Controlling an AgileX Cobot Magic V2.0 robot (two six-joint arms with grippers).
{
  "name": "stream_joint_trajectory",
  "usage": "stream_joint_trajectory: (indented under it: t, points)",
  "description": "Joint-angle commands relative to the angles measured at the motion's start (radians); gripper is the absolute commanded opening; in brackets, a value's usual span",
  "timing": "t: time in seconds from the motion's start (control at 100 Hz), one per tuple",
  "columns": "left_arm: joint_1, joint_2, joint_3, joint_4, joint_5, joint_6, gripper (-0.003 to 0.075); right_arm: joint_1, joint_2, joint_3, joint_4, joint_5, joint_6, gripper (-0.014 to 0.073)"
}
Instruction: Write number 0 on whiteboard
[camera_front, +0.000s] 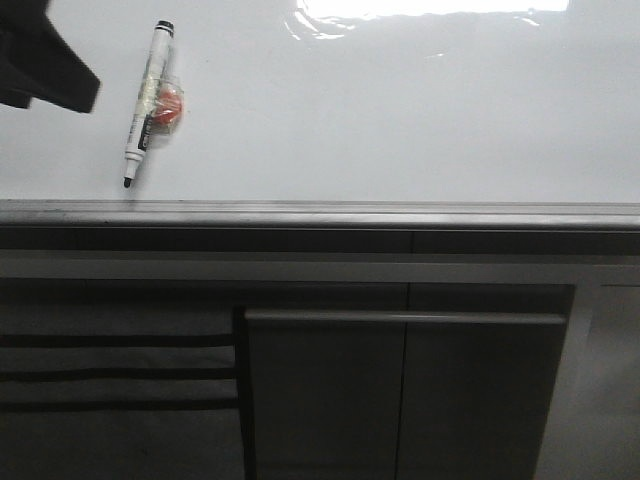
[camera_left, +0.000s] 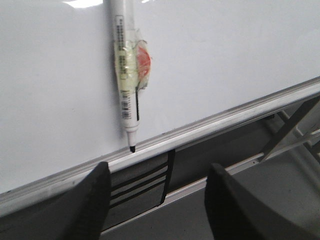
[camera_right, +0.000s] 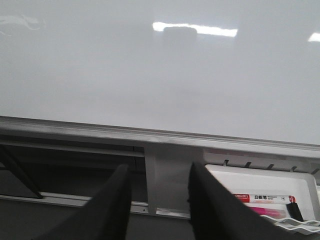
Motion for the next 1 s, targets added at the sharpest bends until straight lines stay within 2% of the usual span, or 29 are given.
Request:
stream_joint_trajectory:
  t: [0.0, 0.23, 0.42, 0.62, 0.85, 0.989]
  points:
    - [-0.019, 0.055, -0.063, -0.01, -0.111, 0.001, 0.0388, 0.001, 0.011, -0.035, 0.003, -0.08, -0.006, 0.0249]
    - [-0.019, 0.23, -0.171, 0.028, -0.121, 0.001, 0.0388, 0.001, 0.011, -0.035, 0.003, -0.08, -0.006, 0.0249]
    - [-0.008, 0.294, -0.22, 0.039, -0.119, 0.001, 0.0381, 0.001, 0.011, -0.035, 0.003, -0.08, -0.006, 0.0249]
    - [0.027, 0.306, -0.22, 0.039, -0.126, 0.001, 0.0275, 0.001, 0.011, -0.035, 0.003, -0.08, -0.006, 0.0249]
    - [0.027, 0.306, -0.22, 0.039, -0.15, 0.001, 0.0221, 0.001, 0.011, -0.035, 0.003, -0.082, -0.006, 0.0249]
    - [0.027, 0.306, -0.22, 0.039, -0.16, 0.001, 0.0154, 0.001, 0.011, -0.035, 0.003, -0.082, -0.006, 0.0249]
